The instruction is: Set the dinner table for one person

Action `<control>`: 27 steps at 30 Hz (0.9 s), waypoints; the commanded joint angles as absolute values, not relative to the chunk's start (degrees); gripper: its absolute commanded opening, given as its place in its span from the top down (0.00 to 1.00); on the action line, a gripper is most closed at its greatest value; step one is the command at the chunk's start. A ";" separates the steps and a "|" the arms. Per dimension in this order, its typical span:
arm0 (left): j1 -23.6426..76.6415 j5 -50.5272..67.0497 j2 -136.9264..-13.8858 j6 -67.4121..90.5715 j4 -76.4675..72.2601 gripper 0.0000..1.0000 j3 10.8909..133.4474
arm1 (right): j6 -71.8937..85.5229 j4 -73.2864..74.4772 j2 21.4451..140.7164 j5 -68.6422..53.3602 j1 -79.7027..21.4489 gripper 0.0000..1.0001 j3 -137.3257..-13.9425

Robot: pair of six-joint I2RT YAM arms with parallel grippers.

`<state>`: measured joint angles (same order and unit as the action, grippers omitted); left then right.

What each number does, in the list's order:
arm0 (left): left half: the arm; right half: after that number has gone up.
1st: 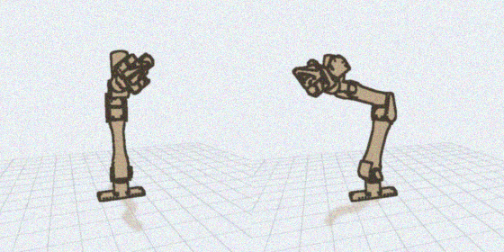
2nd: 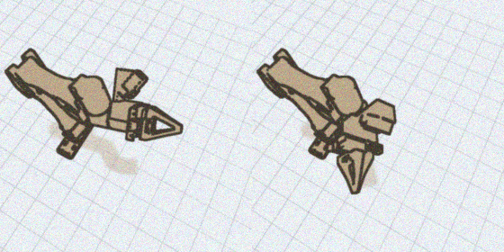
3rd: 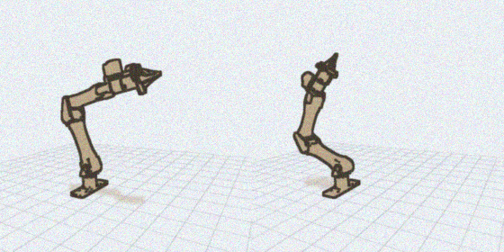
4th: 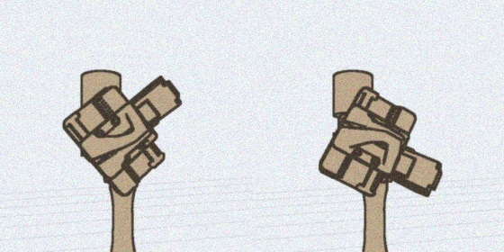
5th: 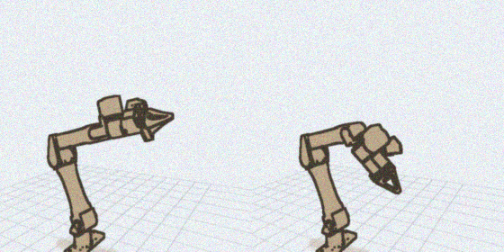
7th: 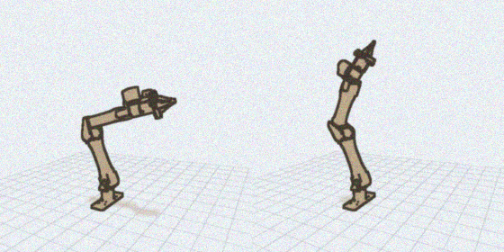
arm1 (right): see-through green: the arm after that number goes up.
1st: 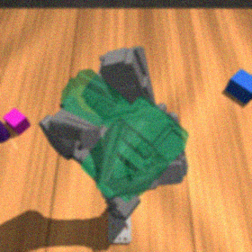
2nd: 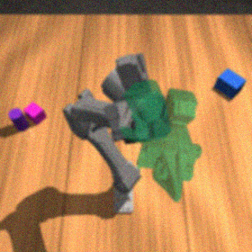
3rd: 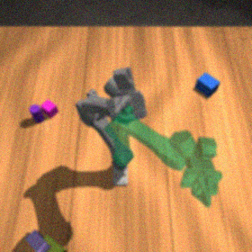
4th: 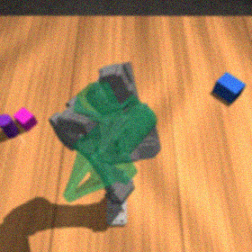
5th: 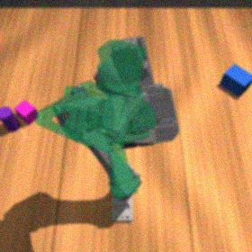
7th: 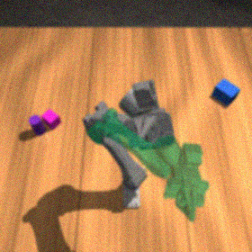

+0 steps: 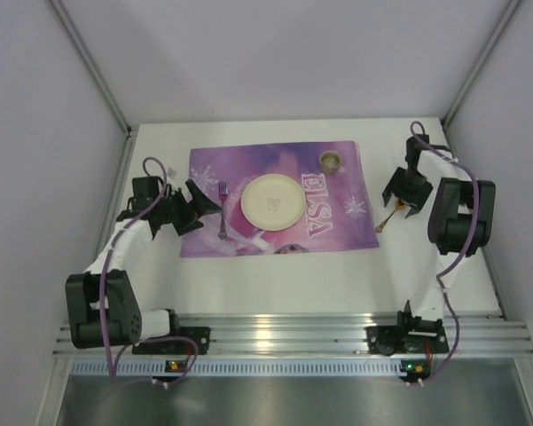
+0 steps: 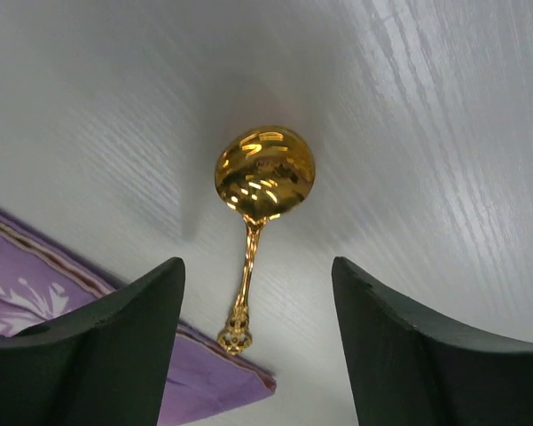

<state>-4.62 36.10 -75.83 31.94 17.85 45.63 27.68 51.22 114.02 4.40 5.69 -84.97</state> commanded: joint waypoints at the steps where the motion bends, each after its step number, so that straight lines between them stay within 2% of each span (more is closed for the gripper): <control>1: -4.83 35.51 -72.17 32.78 20.21 0.02 46.05 | 29.00 50.27 116.36 7.47 5.28 0.33 -88.59; 7: -4.83 34.37 -70.58 32.52 21.62 0.02 46.93 | 29.97 50.80 118.04 9.14 2.64 0.48 -88.86; 10: -4.83 34.02 -70.84 32.43 21.62 0.02 47.11 | 30.23 50.89 119.00 10.46 1.32 0.61 -89.21; 11: -4.83 34.01 -71.01 32.34 21.62 0.02 47.11 | 30.58 51.32 119.53 11.07 0.97 0.69 -89.47; 16: -4.75 33.93 -71.54 32.08 21.97 0.02 47.81 | 31.20 51.51 119.97 12.57 0.44 0.92 -87.63; 17: -4.92 33.84 -71.72 32.08 22.06 0.02 47.90 | 31.03 50.81 120.06 12.74 0.44 1.00 -86.41; 22: -4.83 34.19 -72.25 31.64 22.32 0.02 48.16 | 29.18 50.53 119.18 15.99 0.53 1.00 -86.22; 27: -4.83 34.19 -72.25 30.41 23.47 0.02 49.22 | 26.99 52.82 113.21 21.53 1.14 1.00 -89.56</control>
<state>-4.62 34.15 -72.27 31.53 22.59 46.57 29.04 50.74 117.89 15.16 0.64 -87.83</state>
